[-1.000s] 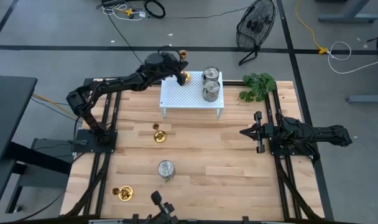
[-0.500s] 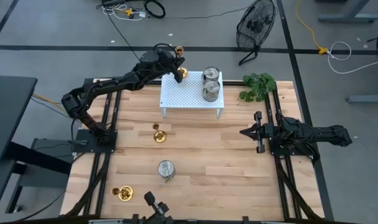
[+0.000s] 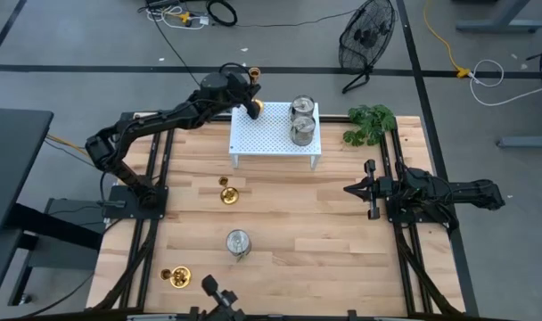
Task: Pick & Place candle stick holders
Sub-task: Adjust the candle holder on the shelf
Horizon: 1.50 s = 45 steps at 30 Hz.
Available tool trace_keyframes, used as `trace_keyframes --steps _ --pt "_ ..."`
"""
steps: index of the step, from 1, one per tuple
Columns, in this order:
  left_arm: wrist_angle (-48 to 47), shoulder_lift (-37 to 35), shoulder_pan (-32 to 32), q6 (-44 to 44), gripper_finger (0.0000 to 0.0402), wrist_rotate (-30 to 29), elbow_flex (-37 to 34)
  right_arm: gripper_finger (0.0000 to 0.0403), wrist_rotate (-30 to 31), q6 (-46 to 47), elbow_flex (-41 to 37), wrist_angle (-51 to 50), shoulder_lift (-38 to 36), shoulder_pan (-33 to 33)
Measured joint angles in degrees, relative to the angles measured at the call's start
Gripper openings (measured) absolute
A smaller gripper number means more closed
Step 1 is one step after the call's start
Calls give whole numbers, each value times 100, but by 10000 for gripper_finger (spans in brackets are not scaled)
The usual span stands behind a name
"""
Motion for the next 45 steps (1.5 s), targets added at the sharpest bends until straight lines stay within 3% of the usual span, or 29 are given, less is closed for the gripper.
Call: trace_keyframes --steps 45 --pt "-68 -404 482 -331 22 422 0 17 -2 0 1 -1 -1 0"
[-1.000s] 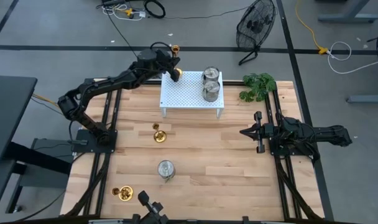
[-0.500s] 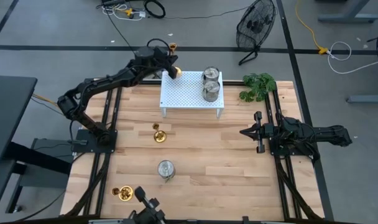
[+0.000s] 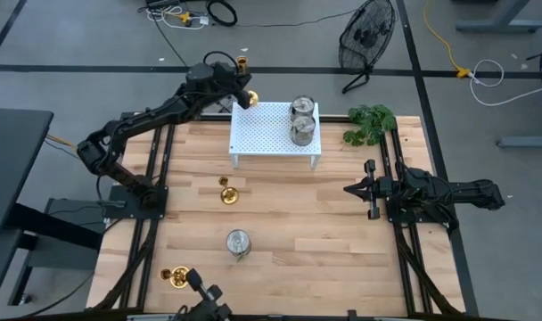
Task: Pick & Place candle stick holders
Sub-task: Adjust the candle holder on the shelf
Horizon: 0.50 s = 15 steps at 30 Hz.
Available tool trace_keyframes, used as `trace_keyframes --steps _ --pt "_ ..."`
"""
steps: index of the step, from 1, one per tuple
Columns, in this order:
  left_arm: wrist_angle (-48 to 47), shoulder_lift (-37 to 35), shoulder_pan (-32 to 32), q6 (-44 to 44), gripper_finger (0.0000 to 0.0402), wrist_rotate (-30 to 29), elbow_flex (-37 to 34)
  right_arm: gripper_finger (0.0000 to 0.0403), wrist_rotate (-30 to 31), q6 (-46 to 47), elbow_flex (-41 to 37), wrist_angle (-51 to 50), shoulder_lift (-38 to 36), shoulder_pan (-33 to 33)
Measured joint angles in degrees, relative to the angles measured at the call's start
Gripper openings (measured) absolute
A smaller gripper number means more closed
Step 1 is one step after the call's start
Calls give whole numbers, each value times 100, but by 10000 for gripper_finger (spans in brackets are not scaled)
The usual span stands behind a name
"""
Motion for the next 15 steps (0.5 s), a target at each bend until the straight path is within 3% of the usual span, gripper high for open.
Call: trace_keyframes --steps 15 --pt "457 -491 116 -7 21 -60 -597 17 2 1 0 -1 1 0"
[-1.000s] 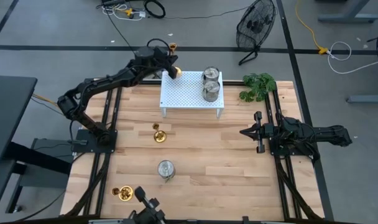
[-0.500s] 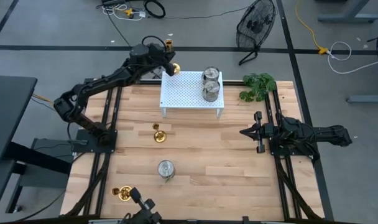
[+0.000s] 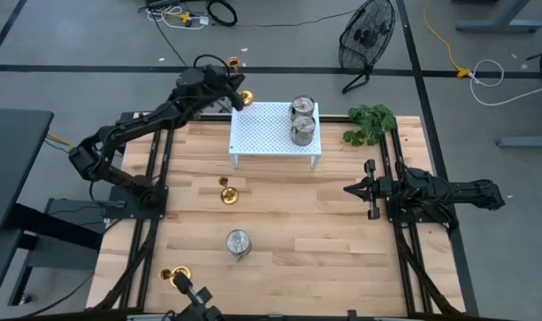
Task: Pick & Place candle stick holders
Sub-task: Adjust the candle holder on the shelf
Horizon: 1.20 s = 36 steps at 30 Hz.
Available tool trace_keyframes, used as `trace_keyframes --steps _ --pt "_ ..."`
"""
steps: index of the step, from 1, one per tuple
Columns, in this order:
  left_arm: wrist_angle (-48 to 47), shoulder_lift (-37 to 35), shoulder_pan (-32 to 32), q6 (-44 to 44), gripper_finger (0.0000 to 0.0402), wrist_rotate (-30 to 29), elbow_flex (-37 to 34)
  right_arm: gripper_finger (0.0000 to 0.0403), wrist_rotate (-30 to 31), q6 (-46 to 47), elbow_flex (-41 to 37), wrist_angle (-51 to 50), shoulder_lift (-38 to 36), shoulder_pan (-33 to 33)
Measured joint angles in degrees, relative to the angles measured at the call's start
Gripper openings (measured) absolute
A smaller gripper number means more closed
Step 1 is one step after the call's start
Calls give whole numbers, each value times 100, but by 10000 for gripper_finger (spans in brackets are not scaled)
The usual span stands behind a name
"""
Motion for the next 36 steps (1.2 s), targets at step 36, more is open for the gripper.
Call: trace_keyframes --steps 36 --pt "-250 650 164 -108 23 620 -7 17 -2 -1 0 1 0 0"
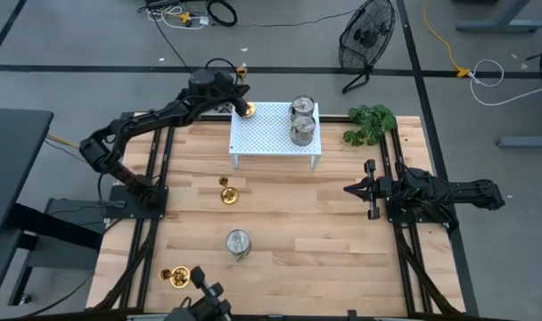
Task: Pick & Place candle stick holders
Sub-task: Adjust the candle holder on the shelf
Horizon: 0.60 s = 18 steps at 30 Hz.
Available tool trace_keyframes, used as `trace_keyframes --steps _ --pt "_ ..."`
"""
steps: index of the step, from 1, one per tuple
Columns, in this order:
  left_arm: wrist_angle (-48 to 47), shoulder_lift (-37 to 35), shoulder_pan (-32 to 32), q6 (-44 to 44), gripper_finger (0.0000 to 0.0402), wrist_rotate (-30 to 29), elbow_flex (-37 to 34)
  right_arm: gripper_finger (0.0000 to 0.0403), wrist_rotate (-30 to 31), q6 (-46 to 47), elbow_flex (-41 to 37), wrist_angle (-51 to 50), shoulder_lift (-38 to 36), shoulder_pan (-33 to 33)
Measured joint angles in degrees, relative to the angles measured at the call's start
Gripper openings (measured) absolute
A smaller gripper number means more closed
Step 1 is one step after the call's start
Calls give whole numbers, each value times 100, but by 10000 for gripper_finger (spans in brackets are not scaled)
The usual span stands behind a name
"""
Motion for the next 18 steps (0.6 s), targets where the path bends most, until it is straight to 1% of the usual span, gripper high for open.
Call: trace_keyframes --steps 3,8,14,18 --pt "-15 51 2 7 26 -37 0 17 0 0 1 0 -1 0" --pt "-19 79 2 153 20 -88 0 17 1 0 0 -1 -1 0" --pt "-12 79 2 108 29 -83 0 17 0 1 0 0 -2 0" --pt "-7 79 2 111 22 -79 0 17 1 0 0 0 0 0"
